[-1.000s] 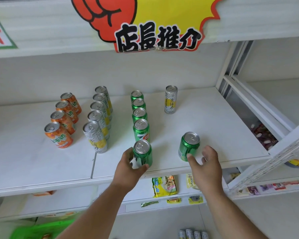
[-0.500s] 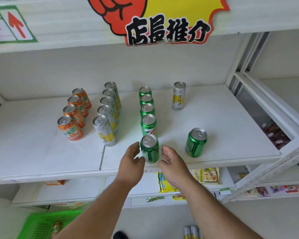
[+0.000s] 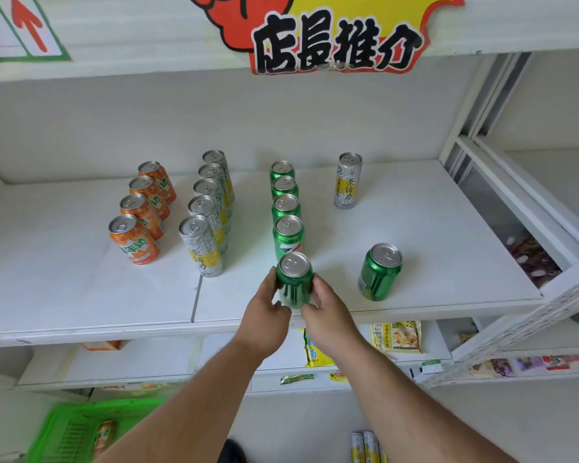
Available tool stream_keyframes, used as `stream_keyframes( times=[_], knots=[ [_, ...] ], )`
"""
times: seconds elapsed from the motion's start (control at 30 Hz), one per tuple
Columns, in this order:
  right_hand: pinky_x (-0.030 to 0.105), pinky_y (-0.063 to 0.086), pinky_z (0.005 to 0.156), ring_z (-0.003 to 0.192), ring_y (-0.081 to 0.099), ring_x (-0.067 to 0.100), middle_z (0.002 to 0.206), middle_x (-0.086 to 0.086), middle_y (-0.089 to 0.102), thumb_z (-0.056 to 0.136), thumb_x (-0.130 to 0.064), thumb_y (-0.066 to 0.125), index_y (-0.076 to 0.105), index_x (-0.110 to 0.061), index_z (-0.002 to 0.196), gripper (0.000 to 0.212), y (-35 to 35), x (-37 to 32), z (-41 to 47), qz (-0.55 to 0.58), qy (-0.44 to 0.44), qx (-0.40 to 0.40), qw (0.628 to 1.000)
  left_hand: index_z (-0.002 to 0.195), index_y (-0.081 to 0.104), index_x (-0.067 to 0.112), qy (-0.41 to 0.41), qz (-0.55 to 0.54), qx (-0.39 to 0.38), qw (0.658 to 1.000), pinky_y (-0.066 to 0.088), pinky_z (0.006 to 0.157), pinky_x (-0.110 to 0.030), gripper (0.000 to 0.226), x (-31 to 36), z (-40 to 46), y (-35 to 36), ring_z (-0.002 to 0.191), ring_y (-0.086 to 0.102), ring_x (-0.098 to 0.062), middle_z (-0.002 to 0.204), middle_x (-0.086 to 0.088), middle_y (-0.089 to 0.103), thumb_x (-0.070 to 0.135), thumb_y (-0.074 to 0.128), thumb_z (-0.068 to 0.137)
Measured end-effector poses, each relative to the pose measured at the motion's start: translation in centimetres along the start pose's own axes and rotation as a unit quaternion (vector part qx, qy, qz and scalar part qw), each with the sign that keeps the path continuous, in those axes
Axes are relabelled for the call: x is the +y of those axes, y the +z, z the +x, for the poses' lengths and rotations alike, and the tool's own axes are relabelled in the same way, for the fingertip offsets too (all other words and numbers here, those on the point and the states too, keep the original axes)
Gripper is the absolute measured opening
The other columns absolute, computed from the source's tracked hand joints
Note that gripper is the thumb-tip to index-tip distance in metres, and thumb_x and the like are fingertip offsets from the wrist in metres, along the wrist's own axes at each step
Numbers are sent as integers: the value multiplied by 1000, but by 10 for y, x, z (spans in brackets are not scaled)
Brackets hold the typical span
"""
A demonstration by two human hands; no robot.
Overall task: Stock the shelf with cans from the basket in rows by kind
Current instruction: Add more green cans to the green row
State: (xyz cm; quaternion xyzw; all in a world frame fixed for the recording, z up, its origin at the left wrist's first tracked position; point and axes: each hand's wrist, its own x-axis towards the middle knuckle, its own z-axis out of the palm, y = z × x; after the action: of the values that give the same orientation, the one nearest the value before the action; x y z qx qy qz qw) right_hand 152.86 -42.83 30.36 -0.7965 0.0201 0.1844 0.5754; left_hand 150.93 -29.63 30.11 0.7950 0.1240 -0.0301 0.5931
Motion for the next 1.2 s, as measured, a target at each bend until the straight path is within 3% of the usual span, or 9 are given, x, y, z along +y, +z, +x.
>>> stream_keyframes(
  times=[0.27, 0.37, 0.47, 0.63, 0.8, 0.87, 0.93, 1.03, 1.2],
  knots=[
    [45, 35, 122, 146, 44, 11, 155, -16, 50, 70, -28, 49, 39, -41, 153, 84, -21, 47, 75, -8, 45, -30, 999, 142, 50, 17, -29, 1, 63, 998, 43, 100, -19, 55, -20, -6, -12, 129, 54, -7, 139, 5, 57, -7, 42, 93],
    [41, 48, 110, 134, 56, 13, 140, -5, 64, 71, -38, 46, 56, -25, 135, 66, -14, 27, 38, -14, 43, 46, 998, 151, 40, 18, -26, 12, 38, 999, 37, 96, -14, 59, -13, 2, -11, 136, 46, -5, 147, 7, 49, -3, 43, 96],
    [29, 52, 91, 114, 66, 7, 113, -12, 73, 92, -14, 53, 65, -25, 111, 24, -2, 12, 4, 39, 16, 100, 994, 155, 33, 30, -31, 21, -6, 999, 43, 86, -11, 68, -7, 11, -9, 140, 39, -2, 146, 10, 46, 1, 44, 95],
    [27, 49, 88, 109, 70, 9, 110, -21, 76, 91, -8, 49, 68, -35, 112, 39, 5, 12, 6, 45, -16, 57, 997, 139, 51, 29, 12, 8, -16, 1000, 42, 94, -4, 72, -9, 7, -9, 120, 54, 11, 129, 17, 61, -16, 39, 84],
    [34, 50, 101, 122, 63, 11, 133, -14, 68, 84, -23, 49, 56, -37, 140, 58, -9, 11, 40, 5, 24, -7, 1000, 117, 62, 21, 5, 13, 64, 998, 54, 95, -23, 50, -29, -2, -20, 103, 67, -4, 112, 8, 69, -14, 40, 89],
    [31, 49, 91, 108, 62, 7, 123, -3, 71, 82, -27, 47, 59, -21, 127, 47, -10, 12, 43, 6, 37, 30, 999, 126, 58, 19, -9, 11, 79, 997, 52, 80, -10, 47, -26, 2, -23, 109, 65, -8, 121, 8, 64, -9, 41, 93],
    [21, 42, 71, 73, 53, 1, 85, -2, 66, 87, -21, 48, 56, -11, 93, 14, -7, 12, 28, 4, 20, 91, 996, 139, 51, 19, -20, 11, 57, 998, 45, 71, 0, 49, -20, 8, -22, 119, 59, -8, 132, 10, 57, -4, 43, 96],
    [1, 43, 68, 83, 62, -19, 102, -21, 70, 99, -5, 48, 67, -27, 114, 32, 4, 18, 5, 39, 2, 80, 996, 151, 39, 28, -28, 15, -8, 999, 42, 68, 2, 63, -17, 17, -19, 132, 46, -1, 139, 16, 49, 0, 46, 96],
    [24, 51, 87, 99, 66, 0, 110, -19, 74, 101, -21, 46, 66, -32, 128, 36, 8, 16, 17, 47, -6, 63, 997, 145, 50, 21, 10, 2, -21, 1000, 40, 112, -24, 57, -16, 12, -11, 126, 55, -2, 135, 8, 61, -6, 45, 95]
  ],
)
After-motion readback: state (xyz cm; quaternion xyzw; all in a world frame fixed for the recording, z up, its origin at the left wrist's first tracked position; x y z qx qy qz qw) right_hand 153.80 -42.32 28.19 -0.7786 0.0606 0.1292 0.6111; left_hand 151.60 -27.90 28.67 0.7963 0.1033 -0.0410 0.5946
